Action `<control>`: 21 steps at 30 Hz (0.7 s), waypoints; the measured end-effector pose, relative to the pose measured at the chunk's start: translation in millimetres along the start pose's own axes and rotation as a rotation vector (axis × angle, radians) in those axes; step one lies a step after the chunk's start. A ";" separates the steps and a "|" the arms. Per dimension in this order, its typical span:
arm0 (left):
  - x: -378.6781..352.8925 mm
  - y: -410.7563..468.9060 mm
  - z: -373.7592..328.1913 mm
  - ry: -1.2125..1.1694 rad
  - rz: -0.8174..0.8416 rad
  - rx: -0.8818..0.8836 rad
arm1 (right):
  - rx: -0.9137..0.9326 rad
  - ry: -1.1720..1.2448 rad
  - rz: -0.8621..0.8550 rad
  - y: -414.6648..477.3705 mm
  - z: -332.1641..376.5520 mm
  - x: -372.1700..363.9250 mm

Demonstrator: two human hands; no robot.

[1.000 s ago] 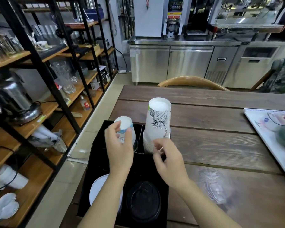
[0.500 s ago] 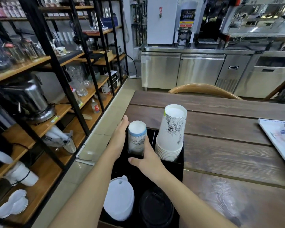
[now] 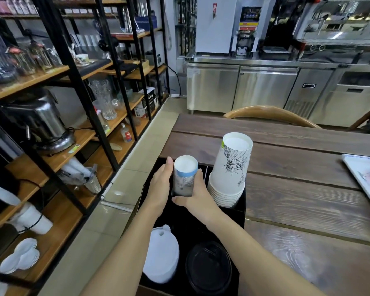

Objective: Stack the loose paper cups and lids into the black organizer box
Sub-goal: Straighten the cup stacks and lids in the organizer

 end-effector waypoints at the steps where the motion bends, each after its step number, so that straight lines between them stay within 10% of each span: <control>1: 0.1 -2.2 -0.5 0.000 -0.008 -0.007 | -0.004 0.006 -0.004 2.9 0.2 0.2; 21: -10.4 -22.9 -2.7 -0.067 0.071 -0.070 | 0.126 0.040 -0.136 -1.2 23.8 17.2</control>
Point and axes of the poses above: each hand's wrist, its own y-axis towards the middle knuckle, its own x-axis out of the back of the hand, z = x × y, the point moved 10 cm from there along y, towards the middle knuckle, and after that the axes turned 13 degrees about y, right-handed, at the moved point
